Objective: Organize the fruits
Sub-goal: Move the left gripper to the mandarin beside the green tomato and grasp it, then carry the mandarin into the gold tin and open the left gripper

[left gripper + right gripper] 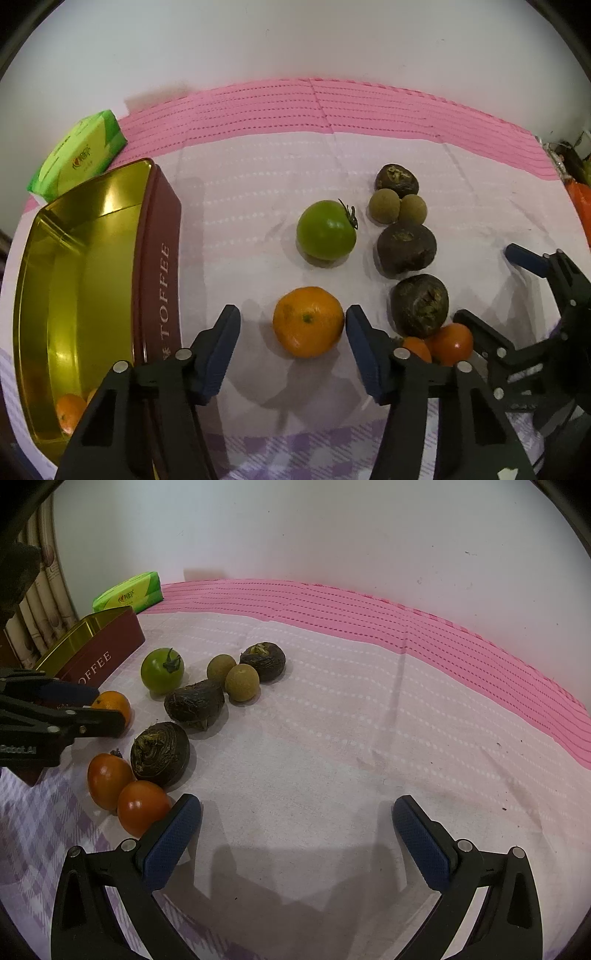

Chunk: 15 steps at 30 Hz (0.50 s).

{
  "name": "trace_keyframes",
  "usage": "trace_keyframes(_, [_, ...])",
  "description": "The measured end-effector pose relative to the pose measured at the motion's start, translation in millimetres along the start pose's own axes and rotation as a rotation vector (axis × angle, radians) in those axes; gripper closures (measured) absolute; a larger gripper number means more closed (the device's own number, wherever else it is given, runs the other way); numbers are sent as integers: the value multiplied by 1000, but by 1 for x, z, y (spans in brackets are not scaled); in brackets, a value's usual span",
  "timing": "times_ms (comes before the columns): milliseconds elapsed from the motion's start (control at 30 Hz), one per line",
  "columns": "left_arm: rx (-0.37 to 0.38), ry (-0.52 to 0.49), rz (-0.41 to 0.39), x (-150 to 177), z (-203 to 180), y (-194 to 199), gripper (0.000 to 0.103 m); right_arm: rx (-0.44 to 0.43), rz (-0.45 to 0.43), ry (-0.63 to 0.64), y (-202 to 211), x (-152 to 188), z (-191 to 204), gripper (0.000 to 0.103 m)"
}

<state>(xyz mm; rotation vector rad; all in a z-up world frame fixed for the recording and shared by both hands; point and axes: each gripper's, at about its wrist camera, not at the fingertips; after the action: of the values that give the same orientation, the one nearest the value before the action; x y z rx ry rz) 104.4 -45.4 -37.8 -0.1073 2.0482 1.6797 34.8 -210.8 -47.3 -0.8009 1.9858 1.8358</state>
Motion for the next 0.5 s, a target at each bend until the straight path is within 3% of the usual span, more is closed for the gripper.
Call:
trace_keyframes(100, [17,4,15,-1,-1,-5,60,0,0,0,0,0,0,0])
trace_keyframes(200, [13,-3,23,-1,-2,-7,62,0,0,0,0,0,0,0])
trace_keyframes(267, [13,-12,20,0,-4,-7,68,0,0,0,0,0,0,0])
trace_keyframes(500, [2,-12,19,6,-6,2,69,0,0,0,0,0,0,0])
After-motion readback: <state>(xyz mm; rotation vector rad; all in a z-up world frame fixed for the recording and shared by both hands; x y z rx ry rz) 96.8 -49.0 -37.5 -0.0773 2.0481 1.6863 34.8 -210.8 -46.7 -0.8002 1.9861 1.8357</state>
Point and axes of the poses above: each gripper's, at about its wrist camera, not at the fingertips, and y roughly against the way its jaws point, z to its left, x to its underside, and after that the axes turned 7 degrees about x, right-handed
